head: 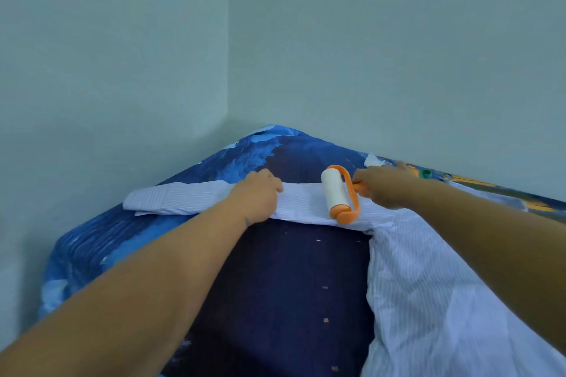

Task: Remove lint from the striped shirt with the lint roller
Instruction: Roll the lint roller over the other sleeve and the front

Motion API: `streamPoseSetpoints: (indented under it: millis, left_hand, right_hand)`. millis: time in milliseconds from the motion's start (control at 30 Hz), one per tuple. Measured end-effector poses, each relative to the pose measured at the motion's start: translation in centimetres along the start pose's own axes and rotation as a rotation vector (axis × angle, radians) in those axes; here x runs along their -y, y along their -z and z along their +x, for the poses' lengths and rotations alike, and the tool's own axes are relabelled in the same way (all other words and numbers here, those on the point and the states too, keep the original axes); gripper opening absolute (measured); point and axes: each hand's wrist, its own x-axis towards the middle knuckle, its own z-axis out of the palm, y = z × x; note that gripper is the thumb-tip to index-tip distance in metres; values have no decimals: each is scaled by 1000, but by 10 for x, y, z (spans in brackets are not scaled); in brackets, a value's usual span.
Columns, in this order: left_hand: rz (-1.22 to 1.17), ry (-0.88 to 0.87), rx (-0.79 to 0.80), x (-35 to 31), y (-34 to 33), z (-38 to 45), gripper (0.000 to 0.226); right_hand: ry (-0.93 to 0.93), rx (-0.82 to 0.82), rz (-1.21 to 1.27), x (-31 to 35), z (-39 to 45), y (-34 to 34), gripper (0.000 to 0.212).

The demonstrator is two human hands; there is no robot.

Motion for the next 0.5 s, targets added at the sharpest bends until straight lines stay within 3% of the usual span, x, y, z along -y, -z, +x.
streamPoseSetpoints:
  millis: [133, 300, 500]
  left_hand:
    - [16, 24, 105, -8, -13, 2, 35]
    - [81, 120, 279, 4, -28, 0, 60]
    - [84, 111, 295, 23, -19, -2, 59]
  right_hand:
    - [-57, 45, -89, -10, 1, 0, 28]
    - [-53, 159, -132, -8, 5, -5, 28]
    - [66, 55, -44, 35, 20, 2, 37]
